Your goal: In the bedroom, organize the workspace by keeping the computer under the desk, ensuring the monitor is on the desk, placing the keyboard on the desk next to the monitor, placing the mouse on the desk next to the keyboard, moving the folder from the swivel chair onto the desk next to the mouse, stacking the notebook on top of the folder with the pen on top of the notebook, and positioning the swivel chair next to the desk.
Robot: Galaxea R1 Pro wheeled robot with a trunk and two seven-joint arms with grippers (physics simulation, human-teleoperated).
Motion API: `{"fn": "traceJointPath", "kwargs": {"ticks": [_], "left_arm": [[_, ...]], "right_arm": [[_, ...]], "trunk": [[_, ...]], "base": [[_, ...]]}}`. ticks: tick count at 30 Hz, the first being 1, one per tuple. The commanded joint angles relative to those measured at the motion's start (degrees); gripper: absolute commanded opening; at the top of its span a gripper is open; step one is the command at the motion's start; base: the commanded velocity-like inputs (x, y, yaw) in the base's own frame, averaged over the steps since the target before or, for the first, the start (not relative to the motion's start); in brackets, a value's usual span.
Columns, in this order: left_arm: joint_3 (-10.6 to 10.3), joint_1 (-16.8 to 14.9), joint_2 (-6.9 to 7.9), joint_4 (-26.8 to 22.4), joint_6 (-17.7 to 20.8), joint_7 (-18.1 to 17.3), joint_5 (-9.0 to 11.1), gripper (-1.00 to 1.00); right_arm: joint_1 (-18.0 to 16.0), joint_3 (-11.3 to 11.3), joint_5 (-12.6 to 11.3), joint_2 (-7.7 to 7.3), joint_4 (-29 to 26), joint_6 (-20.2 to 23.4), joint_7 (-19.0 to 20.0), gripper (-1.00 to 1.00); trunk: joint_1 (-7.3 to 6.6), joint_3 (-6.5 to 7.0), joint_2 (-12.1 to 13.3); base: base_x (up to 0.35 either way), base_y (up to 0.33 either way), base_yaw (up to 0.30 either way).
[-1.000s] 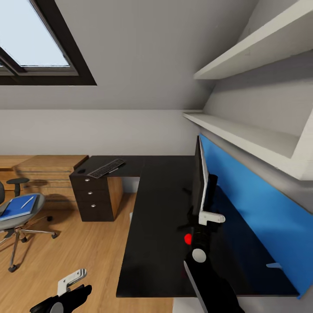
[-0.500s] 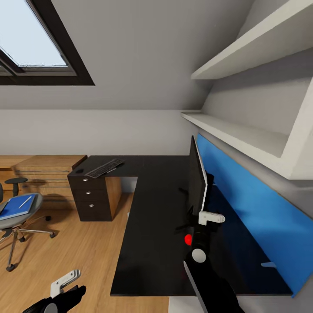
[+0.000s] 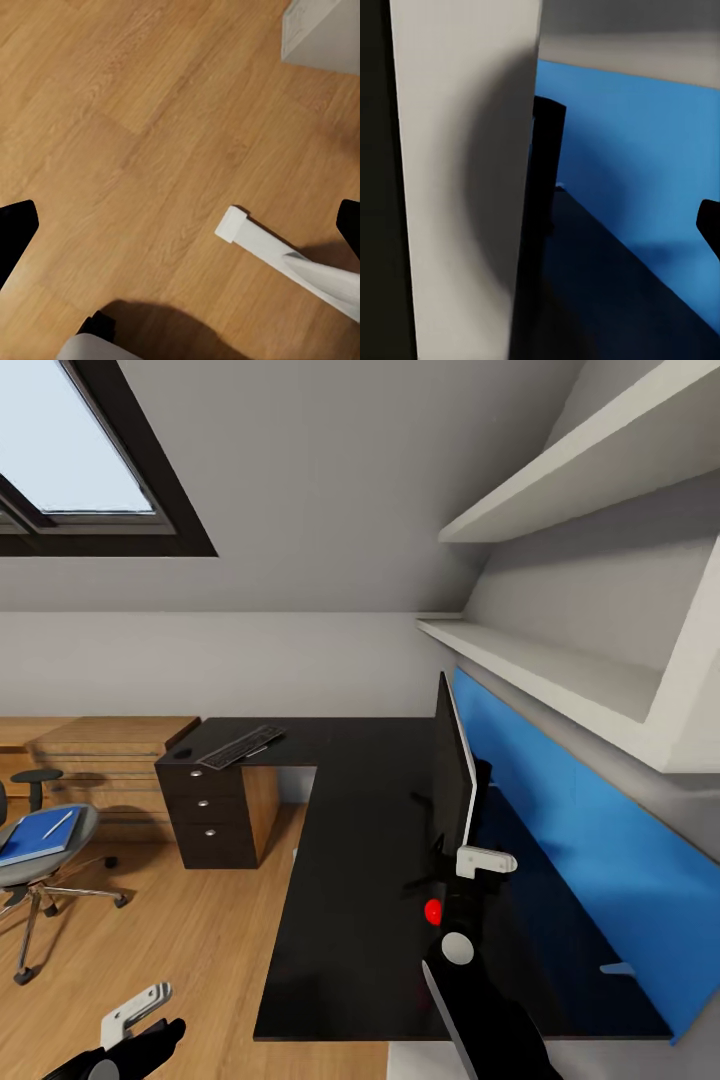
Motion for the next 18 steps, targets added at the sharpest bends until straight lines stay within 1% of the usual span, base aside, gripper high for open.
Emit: {"fn": "traceJointPath", "kwargs": {"ticks": [1, 18], "left_arm": [[0.06, -0.01, -0.03, -0.11, 0.15, 0.44, 0.61, 1.00], [0.07, -0.01, -0.03, -0.16, 0.14, 0.43, 0.64, 1.00]], "right_arm": [[-0.05, 0.06, 0.35, 0.01, 0.03, 0.26, -0.26, 1.00], [0.04, 0.06, 0.41, -0.05, -0.23, 0.17, -0.30, 1.00]], "trunk": [[0.01, -0.06, -0.04], [0.01, -0.06, -0.04]], "base": [[0.000, 0.000, 0.000], [0.000, 0.000, 0.000]]}}
